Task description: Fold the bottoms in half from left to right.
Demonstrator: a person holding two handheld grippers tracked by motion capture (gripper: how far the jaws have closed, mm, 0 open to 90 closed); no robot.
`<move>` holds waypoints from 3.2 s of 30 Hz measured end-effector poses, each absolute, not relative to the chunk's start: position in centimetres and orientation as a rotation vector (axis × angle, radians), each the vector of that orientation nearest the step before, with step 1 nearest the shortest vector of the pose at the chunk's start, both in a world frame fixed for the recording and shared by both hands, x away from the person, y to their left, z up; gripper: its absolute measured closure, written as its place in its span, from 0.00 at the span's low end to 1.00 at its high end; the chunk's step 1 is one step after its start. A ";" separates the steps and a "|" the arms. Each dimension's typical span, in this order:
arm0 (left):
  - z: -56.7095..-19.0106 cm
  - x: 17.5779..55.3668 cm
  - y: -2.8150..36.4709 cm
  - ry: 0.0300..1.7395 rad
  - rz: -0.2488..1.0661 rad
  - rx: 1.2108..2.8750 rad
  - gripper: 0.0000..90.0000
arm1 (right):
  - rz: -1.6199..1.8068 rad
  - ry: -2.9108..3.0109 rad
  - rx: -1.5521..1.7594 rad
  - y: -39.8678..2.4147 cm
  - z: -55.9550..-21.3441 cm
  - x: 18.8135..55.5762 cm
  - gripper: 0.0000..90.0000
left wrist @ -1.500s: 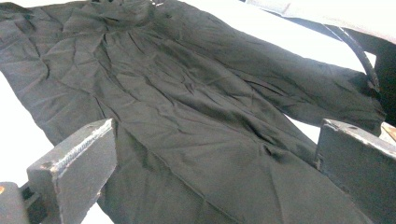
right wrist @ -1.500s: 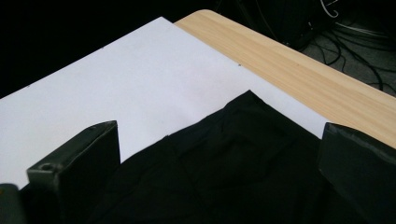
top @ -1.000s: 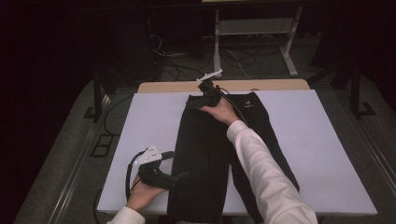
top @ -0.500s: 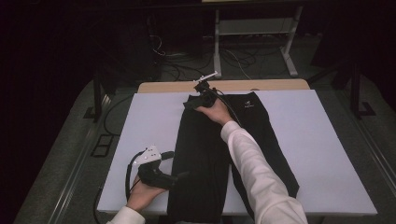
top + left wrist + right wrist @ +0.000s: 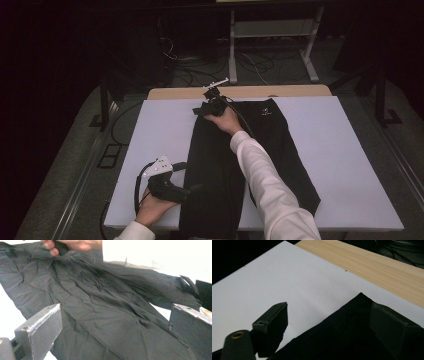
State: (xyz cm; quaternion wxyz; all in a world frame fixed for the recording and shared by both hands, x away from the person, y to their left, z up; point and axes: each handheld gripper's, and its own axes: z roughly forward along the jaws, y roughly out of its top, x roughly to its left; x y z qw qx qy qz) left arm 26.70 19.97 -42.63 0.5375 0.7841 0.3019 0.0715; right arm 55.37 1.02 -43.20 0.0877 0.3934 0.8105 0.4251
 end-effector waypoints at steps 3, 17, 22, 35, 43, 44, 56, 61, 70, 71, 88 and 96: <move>-42.6 26.7 19.9 0.717 0.170 1.863 0.00 | 1.245 2.406 1.193 1.2 -43.7 55.5 0.24; -42.5 26.6 20.0 0.703 0.171 1.856 0.00 | 1.197 2.409 1.234 2.1 -45.1 55.5 0.56; -42.5 26.6 19.9 0.708 0.170 1.858 0.00 | 1.133 2.377 1.252 2.6 -45.4 55.3 0.64; -42.6 26.7 20.0 0.728 0.176 1.875 0.00 | 1.082 2.366 1.333 2.9 -45.1 54.8 0.95; -42.7 26.8 20.2 0.767 0.179 1.872 0.00 | 1.138 2.361 1.319 2.0 -44.1 54.5 0.96; -42.7 26.8 20.3 0.772 0.177 1.876 0.00 | 1.150 2.360 1.314 1.9 -43.9 54.4 0.96; -42.3 25.9 20.5 0.859 0.171 1.868 0.00 | 1.208 2.335 1.321 0.6 -42.0 53.7 0.96; -42.3 25.5 20.7 0.871 0.154 1.913 0.00 | 1.207 2.342 1.296 0.4 -41.7 53.3 0.96; -42.6 24.9 21.4 0.874 0.105 1.970 0.00 | 1.226 2.344 1.284 0.2 -41.5 52.8 0.96; -42.6 24.8 21.5 0.879 0.103 1.968 0.00 | 1.226 2.345 1.282 0.2 -41.5 52.8 0.96; -43.3 23.4 22.0 0.864 0.030 2.058 0.00 | 1.227 2.345 1.277 -0.3 -41.7 51.9 0.96; -43.5 23.0 22.3 0.840 -0.025 2.087 0.00 | 1.238 2.345 1.280 -0.1 -41.8 51.6 0.96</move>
